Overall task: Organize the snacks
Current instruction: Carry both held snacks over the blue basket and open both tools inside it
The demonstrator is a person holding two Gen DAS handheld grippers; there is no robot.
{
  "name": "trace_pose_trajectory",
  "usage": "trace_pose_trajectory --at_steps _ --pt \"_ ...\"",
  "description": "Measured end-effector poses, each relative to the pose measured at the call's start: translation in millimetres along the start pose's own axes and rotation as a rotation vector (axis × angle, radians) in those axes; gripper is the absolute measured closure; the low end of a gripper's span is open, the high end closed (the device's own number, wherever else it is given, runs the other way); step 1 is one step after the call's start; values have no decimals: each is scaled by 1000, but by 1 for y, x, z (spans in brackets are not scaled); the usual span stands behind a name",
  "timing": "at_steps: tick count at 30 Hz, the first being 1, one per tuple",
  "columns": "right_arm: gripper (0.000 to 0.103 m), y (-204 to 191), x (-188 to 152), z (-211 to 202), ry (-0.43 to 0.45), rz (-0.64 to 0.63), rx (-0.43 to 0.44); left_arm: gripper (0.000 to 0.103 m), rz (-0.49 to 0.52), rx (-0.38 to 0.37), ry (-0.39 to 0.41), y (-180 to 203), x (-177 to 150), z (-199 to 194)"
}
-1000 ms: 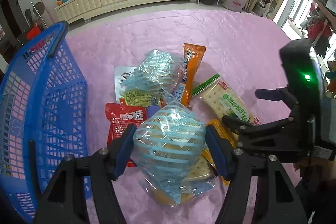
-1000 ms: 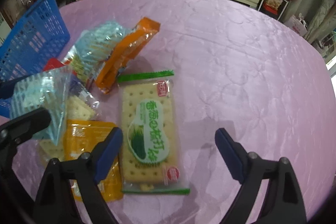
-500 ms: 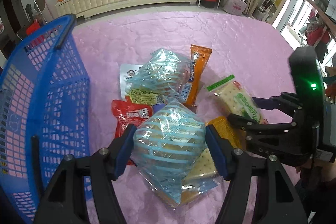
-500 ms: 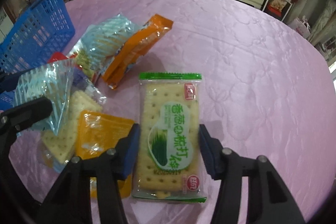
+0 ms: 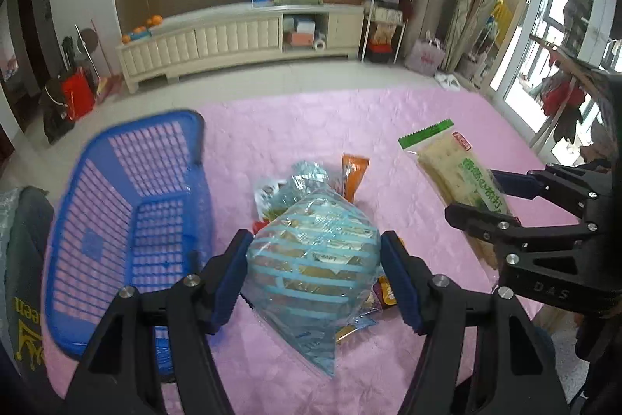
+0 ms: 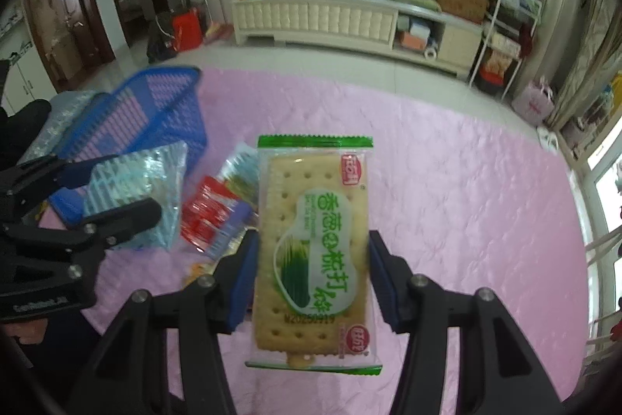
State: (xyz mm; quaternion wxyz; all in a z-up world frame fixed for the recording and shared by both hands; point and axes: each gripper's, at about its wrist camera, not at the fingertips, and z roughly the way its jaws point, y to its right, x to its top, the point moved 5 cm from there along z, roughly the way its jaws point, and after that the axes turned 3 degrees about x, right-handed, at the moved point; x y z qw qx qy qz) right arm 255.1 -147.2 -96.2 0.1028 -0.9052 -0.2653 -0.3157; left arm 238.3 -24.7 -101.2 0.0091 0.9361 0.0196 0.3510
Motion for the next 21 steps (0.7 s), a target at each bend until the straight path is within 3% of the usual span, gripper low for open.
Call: trace_pose_trajectory --at_steps 11,21 --pt "45 -60 30 -39 93 -76 46 38 -28 58 96 -53 3 -60" --pt "45 -120 70 -23 111 -172 112 38 -57 132 119 -119 9 -75"
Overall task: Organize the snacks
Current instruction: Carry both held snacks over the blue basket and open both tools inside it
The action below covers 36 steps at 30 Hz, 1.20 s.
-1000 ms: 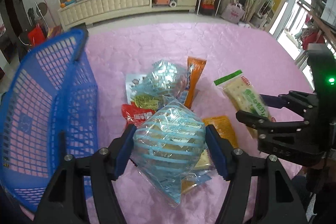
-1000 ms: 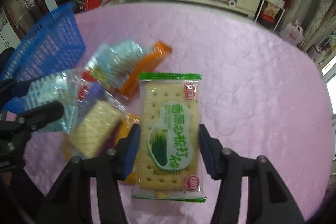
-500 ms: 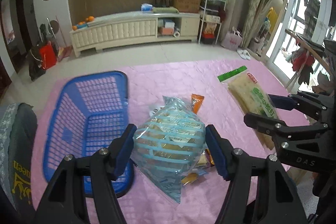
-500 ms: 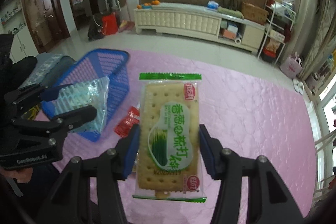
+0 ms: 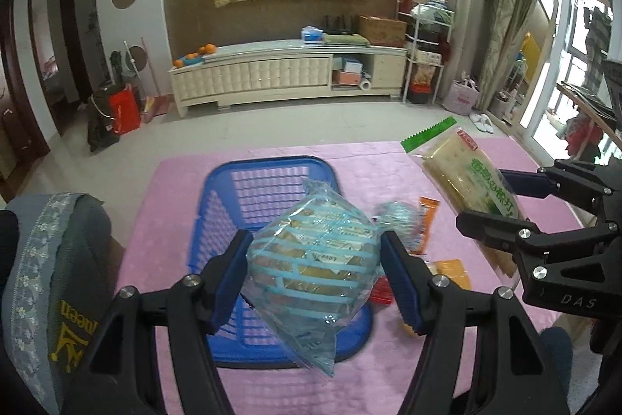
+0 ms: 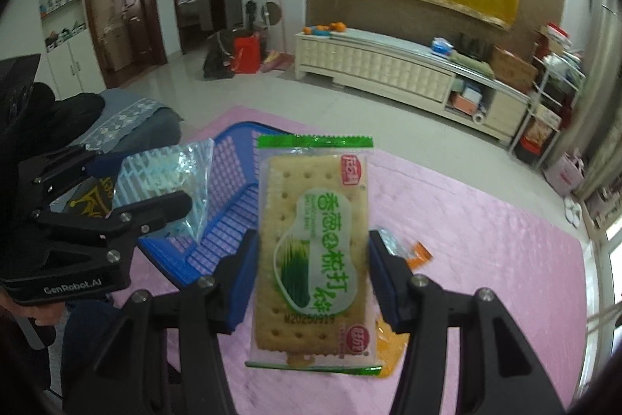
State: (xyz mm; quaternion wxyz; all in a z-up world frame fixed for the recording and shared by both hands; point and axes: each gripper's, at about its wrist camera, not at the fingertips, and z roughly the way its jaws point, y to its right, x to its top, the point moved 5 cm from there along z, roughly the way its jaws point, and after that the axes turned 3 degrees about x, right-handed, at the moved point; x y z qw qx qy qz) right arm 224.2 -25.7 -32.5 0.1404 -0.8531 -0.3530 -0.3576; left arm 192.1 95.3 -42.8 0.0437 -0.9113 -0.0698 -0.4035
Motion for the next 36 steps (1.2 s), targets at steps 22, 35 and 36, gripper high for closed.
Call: trace_pose_trajectory --at_steps 22,35,36 --pt "44 -31 46 111 -102 -22 65 38 -51 12 -85 -83 10 89" --pt "44 -33 50 141 -140 -39 45 35 -72 4 -124 -92 7 116" --pt "44 -34 49 142 -144 -46 46 34 -71 4 -123 -92 8 116"
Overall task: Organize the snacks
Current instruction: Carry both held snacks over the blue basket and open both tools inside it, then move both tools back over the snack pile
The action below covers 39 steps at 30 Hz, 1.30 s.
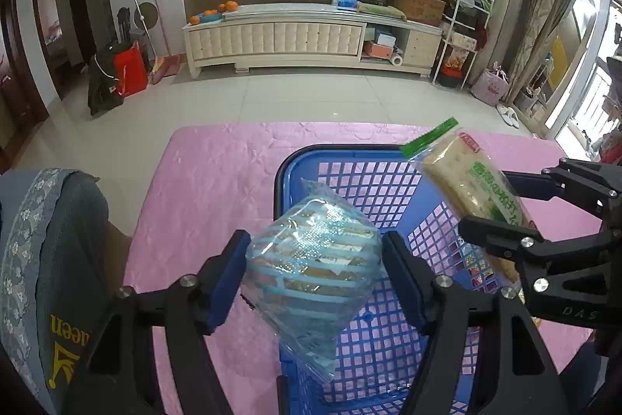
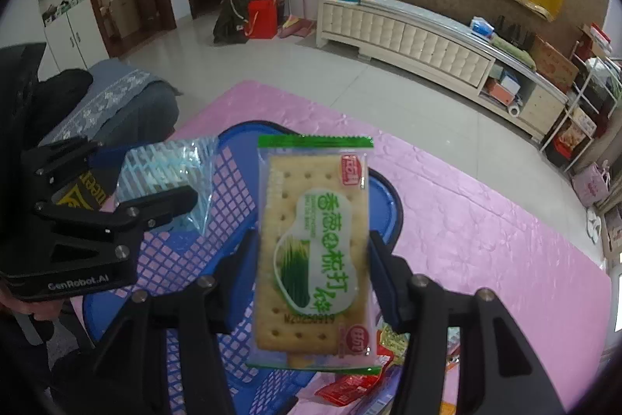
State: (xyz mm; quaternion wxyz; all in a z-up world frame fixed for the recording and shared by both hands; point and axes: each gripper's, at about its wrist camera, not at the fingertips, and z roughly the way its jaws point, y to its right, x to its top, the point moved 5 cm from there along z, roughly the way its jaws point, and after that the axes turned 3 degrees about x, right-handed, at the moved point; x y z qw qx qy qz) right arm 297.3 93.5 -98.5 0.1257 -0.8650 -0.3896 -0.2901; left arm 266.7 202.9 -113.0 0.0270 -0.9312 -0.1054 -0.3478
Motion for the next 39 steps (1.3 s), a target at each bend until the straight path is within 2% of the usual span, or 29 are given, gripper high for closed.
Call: trace_pose_trajectory --at_steps 3,7,11,14,27,39 --pt "43 0 2 2 -1 -11 -8 28 1 19 12 0 2 -2" --pt "26 2 5 -4 22 -1 -34 26 -9 34 38 -4 5 -11" --pt "16 4 9 -18 62 -1 -63 25 -8 53 60 -4 6 -24" --pt "13 6 8 -32 83 9 -70 25 -12 48 76 1 6 -37" --pt "12 28 -16 -114 155 88 -98 21 68 37 142 63 10 -107" --pt "11 73 -74 -201 224 179 -166 16 171 -14 200 158 -3 -161"
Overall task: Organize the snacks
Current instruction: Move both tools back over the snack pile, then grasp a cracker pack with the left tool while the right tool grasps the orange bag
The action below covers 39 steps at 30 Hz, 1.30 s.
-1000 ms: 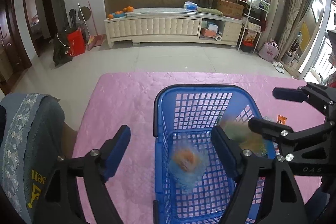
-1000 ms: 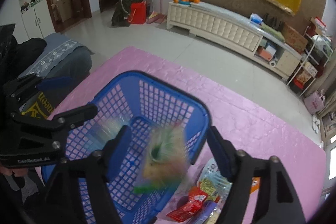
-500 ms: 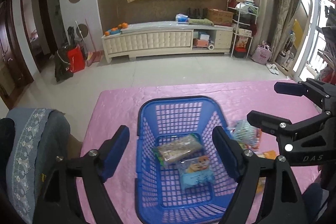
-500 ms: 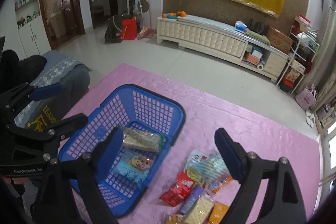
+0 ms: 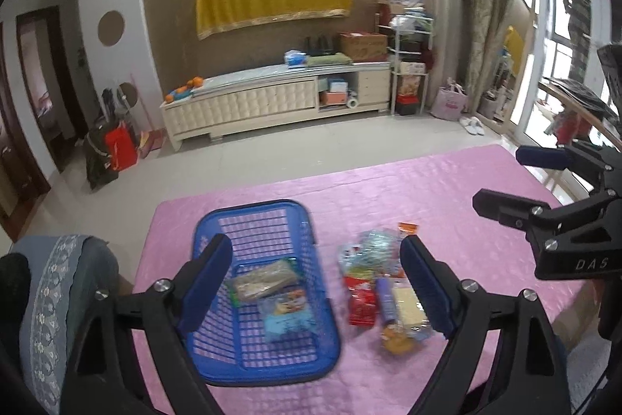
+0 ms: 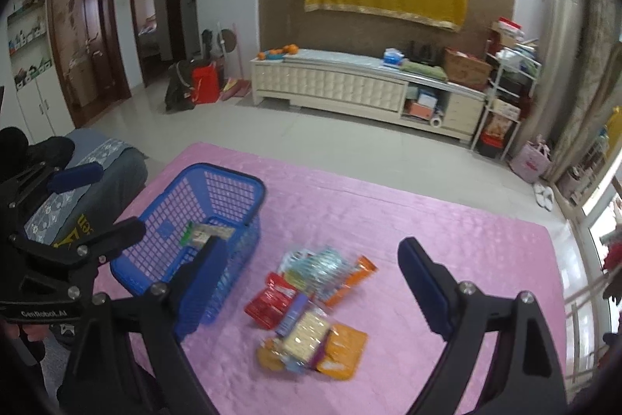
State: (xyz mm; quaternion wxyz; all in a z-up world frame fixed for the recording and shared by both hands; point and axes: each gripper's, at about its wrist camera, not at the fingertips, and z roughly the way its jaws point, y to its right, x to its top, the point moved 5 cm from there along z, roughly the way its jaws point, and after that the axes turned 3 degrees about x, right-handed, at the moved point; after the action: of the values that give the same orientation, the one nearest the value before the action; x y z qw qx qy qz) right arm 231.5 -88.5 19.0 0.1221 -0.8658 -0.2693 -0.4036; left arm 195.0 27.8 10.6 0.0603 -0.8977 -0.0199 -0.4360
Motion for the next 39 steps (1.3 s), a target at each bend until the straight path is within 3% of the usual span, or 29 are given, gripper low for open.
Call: trace_pose_trajectory --at_steps 8,15,23,34,39 --pt "10 47 -37 -24 -13 64 -37 16 72 -48 -30 61 -6 1" --pt "10 87 -75 -17 -68 136 -61 16 109 -71 -93 101 -22 26" --pt "10 112 -122 18 -166 187 -47 16 151 -88 -229 136 -59 74" --pt "10 126 -172 78 -277 244 6 17 176 -127 -394 150 -103 142" --pt "10 128 -181 99 -308 248 24 32 169 -125 -466 148 -119 171"
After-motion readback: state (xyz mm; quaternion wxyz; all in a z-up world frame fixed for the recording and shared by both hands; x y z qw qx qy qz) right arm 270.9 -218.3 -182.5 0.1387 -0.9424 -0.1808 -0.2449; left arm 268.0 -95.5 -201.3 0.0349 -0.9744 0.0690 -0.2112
